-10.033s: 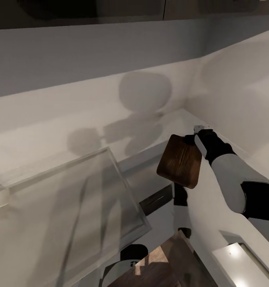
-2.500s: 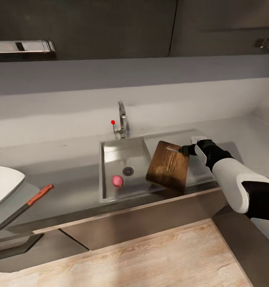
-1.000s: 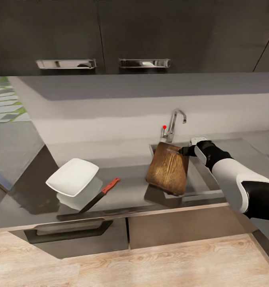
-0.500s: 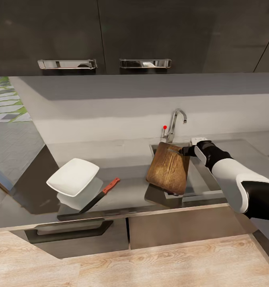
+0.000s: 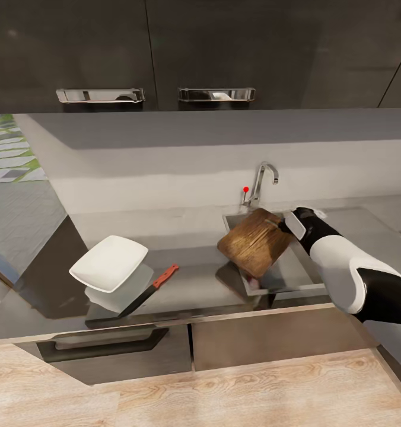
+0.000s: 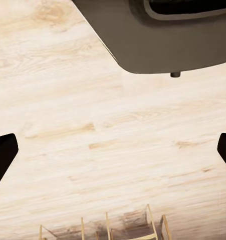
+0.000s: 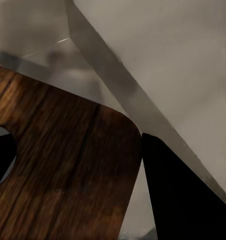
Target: In the kitchen, take the Vidalia onion out of the sink, dice it on the chopping board with the paring knife, put the diced onion into the bowl on the countertop, then place both the paring knife and the chopping board into the sink.
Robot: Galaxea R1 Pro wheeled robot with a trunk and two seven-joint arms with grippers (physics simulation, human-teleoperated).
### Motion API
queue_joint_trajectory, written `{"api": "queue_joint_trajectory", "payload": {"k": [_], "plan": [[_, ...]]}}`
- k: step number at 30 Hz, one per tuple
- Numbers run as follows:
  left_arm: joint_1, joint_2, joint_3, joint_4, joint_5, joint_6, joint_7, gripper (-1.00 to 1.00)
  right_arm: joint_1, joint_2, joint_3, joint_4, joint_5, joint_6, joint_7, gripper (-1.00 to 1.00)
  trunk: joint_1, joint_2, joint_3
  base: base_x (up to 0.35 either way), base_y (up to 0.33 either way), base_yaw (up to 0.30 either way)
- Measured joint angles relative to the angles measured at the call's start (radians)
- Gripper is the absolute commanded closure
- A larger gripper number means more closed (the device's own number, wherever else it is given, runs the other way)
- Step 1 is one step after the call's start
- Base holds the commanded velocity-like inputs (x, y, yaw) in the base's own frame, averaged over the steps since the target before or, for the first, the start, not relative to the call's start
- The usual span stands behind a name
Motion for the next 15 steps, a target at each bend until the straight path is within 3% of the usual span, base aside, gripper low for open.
{"api": "queue_joint_trajectory", "payload": {"k": [8, 12, 15], "plan": [[0.000, 0.000, 0.001, 0.012, 0.000, -0.022, 0.000, -1.00, 0.000, 0.032, -0.005, -0.008, -0.176, -0.038, -0.208, 1.00, 0.000, 0.000, 0.000, 0.000, 0.025, 0.000], [0.001, 0.000, 0.001, 0.011, 0.000, -0.023, 0.000, -1.00, 0.000, 0.035, -0.004, -0.009, -0.195, -0.050, -0.229, 1.00, 0.000, 0.000, 0.000, 0.000, 0.173, 0.003], [0.001, -0.001, 0.001, 0.010, 0.000, -0.023, 0.000, -1.00, 0.000, 0.033, -0.005, -0.009, -0.197, -0.052, -0.232, 1.00, 0.000, 0.000, 0.000, 0.000, 0.244, 0.165]]}}
